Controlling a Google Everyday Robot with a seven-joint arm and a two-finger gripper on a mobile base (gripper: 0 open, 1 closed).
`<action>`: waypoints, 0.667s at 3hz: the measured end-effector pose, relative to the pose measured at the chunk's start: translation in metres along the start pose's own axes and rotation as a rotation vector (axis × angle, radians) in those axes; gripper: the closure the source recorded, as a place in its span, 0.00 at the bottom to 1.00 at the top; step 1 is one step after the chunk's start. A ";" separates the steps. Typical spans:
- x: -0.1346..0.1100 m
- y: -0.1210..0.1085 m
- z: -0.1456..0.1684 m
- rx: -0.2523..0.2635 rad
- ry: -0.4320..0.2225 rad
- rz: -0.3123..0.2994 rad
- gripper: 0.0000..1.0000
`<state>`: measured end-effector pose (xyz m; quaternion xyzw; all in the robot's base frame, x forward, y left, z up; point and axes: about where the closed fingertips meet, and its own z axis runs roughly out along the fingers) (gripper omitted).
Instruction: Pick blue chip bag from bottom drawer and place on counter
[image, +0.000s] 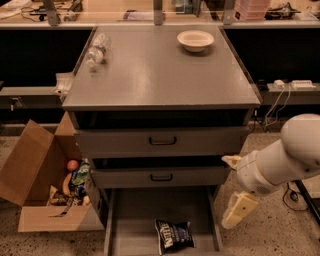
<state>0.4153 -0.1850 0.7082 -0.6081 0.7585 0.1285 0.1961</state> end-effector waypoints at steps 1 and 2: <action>0.026 0.007 0.064 -0.048 0.002 -0.010 0.00; 0.049 0.008 0.140 -0.093 -0.030 -0.012 0.00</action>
Offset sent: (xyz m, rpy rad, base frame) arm 0.0103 0.0254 -0.2096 0.0799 0.0860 0.0719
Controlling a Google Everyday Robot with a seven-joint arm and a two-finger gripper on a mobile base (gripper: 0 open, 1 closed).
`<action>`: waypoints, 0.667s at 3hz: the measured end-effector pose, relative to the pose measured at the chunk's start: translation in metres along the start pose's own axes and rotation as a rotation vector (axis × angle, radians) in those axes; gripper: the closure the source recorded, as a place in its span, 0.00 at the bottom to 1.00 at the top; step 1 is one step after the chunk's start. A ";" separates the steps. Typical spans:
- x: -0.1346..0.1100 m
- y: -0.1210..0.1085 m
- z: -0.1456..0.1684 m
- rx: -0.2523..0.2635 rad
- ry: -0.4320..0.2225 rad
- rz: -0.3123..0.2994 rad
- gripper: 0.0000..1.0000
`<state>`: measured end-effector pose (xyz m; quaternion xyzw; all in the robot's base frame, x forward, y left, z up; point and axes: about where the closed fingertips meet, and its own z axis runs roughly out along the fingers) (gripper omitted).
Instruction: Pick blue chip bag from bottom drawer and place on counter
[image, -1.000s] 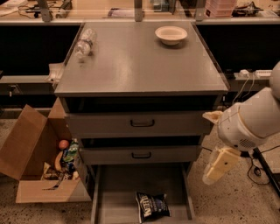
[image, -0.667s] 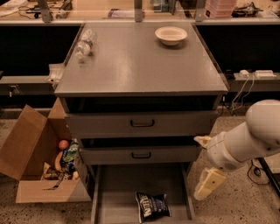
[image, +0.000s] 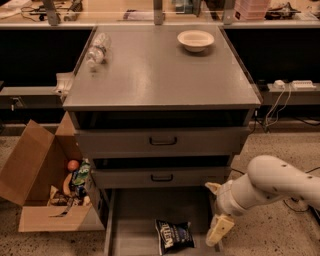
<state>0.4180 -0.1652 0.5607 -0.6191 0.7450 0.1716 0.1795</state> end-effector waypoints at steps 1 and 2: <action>0.014 -0.003 0.054 -0.024 -0.024 0.031 0.00; 0.014 -0.003 0.054 -0.024 -0.024 0.031 0.00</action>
Offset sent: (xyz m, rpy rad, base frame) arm 0.0032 0.0098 -0.0409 0.0198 0.0216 -0.0109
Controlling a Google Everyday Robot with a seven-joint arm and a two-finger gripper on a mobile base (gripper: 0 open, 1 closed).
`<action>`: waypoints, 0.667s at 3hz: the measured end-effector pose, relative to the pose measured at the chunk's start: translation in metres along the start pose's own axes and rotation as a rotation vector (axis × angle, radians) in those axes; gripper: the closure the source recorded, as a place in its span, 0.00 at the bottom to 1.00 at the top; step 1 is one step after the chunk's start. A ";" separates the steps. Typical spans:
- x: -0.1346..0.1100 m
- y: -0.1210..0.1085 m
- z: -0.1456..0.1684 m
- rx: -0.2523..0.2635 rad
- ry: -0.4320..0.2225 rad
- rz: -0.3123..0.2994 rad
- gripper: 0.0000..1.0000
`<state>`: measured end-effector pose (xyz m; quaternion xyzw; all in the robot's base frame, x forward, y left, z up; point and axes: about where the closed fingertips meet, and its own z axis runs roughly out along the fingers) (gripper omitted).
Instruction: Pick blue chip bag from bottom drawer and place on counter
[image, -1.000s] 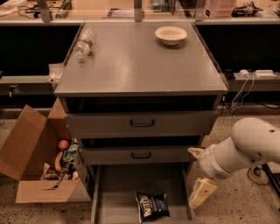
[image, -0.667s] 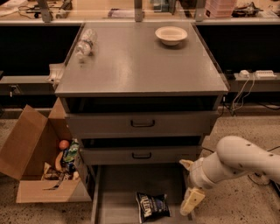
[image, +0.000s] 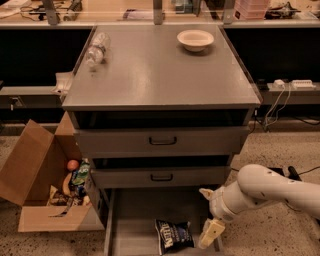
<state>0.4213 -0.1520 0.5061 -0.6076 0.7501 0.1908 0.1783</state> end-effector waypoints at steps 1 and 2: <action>0.016 -0.005 0.031 -0.012 -0.003 0.023 0.00; 0.039 -0.013 0.082 -0.025 -0.050 0.046 0.00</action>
Offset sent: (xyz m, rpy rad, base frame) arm 0.0120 0.0119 -0.1749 0.1301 0.0627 -0.0502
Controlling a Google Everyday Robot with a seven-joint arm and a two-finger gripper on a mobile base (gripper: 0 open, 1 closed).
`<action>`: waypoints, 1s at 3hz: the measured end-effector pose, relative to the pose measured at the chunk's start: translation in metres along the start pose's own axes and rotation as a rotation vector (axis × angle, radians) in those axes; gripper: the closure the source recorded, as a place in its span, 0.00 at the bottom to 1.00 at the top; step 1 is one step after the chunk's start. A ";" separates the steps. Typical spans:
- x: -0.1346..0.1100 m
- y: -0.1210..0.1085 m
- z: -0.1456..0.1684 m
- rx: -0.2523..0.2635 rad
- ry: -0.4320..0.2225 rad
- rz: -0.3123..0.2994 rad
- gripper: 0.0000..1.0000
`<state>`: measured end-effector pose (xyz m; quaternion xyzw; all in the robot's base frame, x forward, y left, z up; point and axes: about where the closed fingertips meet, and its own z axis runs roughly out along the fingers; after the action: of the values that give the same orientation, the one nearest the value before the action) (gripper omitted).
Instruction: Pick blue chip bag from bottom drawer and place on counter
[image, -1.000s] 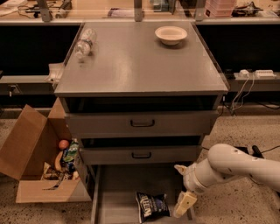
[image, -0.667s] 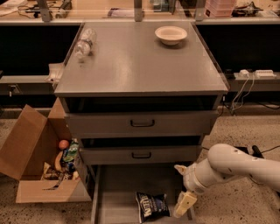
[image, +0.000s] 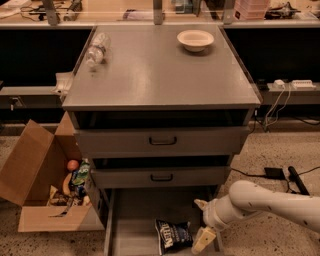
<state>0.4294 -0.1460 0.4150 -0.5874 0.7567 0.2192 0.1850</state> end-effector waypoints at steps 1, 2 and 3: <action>0.030 -0.008 0.053 -0.027 -0.062 0.031 0.00; 0.050 -0.014 0.099 -0.064 -0.106 0.060 0.00; 0.057 -0.029 0.135 -0.087 -0.124 0.086 0.00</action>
Offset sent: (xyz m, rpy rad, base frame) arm 0.0082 0.0185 -0.1696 0.1813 0.1021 -0.0427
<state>0.4465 -0.1243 0.2678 -0.5470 0.7583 0.2955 0.1962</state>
